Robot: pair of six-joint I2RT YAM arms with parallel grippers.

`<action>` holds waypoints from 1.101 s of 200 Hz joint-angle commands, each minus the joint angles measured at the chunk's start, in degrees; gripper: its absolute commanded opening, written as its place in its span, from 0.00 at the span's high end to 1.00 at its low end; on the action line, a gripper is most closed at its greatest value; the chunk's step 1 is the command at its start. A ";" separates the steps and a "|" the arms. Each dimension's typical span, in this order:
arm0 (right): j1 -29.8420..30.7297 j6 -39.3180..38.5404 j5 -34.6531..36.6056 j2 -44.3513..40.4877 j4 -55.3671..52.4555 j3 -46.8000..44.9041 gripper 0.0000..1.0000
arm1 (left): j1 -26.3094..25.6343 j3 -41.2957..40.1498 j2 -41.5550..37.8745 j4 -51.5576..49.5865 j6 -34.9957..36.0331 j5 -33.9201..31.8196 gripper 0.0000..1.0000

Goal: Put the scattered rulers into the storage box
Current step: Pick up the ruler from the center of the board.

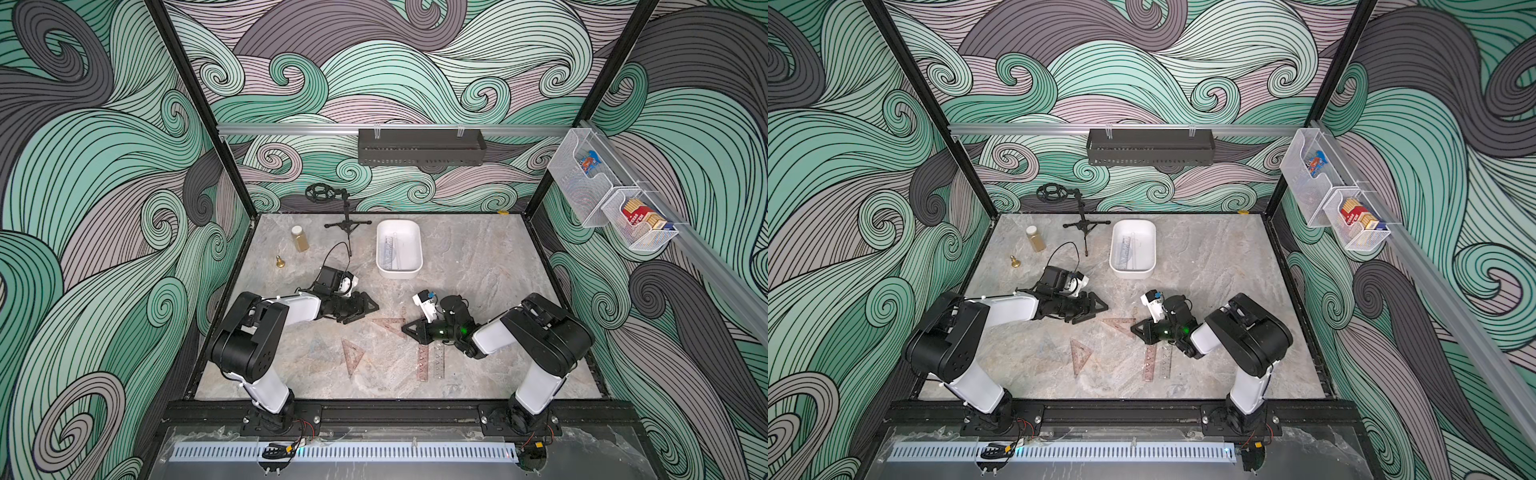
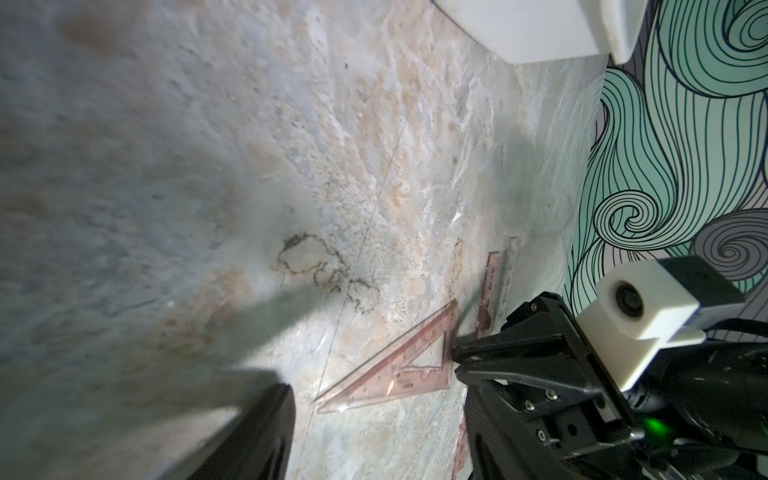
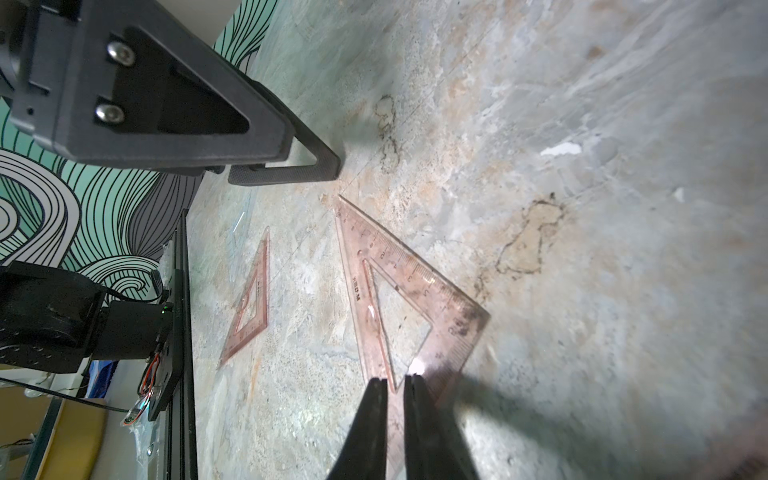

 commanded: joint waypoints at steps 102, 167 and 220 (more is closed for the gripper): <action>0.03 -0.45 1.33 2.66 -6.82 -2.19 0.86 | -3.23 -4.18 4.55 1.10 -2.18 -0.13 0.32; 0.07 -0.48 1.20 3.05 -6.96 -1.97 0.86 | -4.71 -4.34 5.82 3.83 -3.03 1.50 0.73; -0.88 -1.91 0.04 -3.40 -11.97 0.41 0.82 | -4.48 -1.10 2.20 1.24 0.31 5.27 1.00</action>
